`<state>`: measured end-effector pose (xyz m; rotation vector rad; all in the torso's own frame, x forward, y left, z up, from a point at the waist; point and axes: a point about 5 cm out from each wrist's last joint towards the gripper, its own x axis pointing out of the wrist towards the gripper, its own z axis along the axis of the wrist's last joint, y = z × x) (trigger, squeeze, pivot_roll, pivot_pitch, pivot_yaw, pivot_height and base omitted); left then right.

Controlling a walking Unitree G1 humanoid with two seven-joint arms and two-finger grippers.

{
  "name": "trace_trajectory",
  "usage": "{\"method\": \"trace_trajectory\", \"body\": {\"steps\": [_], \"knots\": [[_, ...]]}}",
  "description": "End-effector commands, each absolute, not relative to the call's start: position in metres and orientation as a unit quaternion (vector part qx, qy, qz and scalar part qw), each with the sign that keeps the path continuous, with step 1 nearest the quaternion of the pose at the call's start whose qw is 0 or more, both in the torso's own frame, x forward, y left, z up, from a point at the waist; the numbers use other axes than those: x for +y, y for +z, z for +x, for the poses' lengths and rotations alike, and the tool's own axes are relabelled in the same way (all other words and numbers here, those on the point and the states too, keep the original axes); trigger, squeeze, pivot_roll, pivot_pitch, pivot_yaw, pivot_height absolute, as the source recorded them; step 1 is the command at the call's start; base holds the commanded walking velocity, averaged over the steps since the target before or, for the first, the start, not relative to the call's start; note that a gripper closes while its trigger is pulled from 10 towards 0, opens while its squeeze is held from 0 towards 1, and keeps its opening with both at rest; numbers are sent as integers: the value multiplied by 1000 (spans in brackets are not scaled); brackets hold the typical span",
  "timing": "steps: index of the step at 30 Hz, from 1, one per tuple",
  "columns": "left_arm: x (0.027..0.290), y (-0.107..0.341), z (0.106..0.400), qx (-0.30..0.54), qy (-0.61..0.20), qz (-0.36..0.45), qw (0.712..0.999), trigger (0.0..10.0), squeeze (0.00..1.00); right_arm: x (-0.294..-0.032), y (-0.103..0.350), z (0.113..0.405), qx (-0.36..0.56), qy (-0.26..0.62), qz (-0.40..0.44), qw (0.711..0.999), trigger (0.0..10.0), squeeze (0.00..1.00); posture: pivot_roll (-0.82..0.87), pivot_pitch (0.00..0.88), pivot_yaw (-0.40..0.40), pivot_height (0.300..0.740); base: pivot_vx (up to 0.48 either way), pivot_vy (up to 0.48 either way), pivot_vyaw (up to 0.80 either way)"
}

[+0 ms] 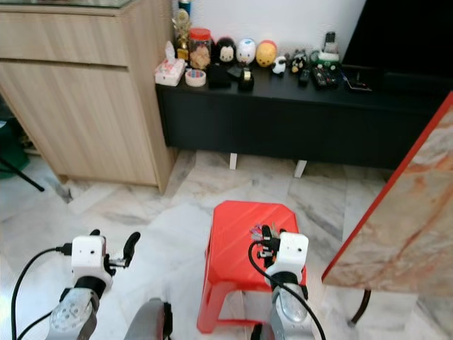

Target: Hang keys on a hook

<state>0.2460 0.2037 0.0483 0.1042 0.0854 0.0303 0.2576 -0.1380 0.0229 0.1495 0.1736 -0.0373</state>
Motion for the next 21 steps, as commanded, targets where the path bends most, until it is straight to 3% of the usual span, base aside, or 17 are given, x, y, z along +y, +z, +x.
{"method": "trace_trajectory", "body": {"steps": [1, 6, 10, 21], "knots": [[201, 50, 248, 40, 8, 54, 998, 10000, 0, -139, 23, 258, 86, -22, 80, 993, 10000, 0, 81, 67, -67, 645, 0, 0, 0], [200, 51, 249, 40, 4, 53, 998, 10000, 0, -139, 22, 258, 90, -20, 61, 994, 10000, 0, 82, 70, -67, 645, 163, 0, 0], [200, 51, 251, 39, 3, 52, 998, 10000, 0, -139, 22, 257, 93, -23, 58, 994, 10000, 0, 78, 69, -67, 645, 291, 0, 653], [195, 51, 252, 38, -2, 49, 998, 10000, 0, -140, 22, 258, 95, -28, 62, 993, 10000, 0, 76, 72, -68, 645, 302, 0, 0]]}}
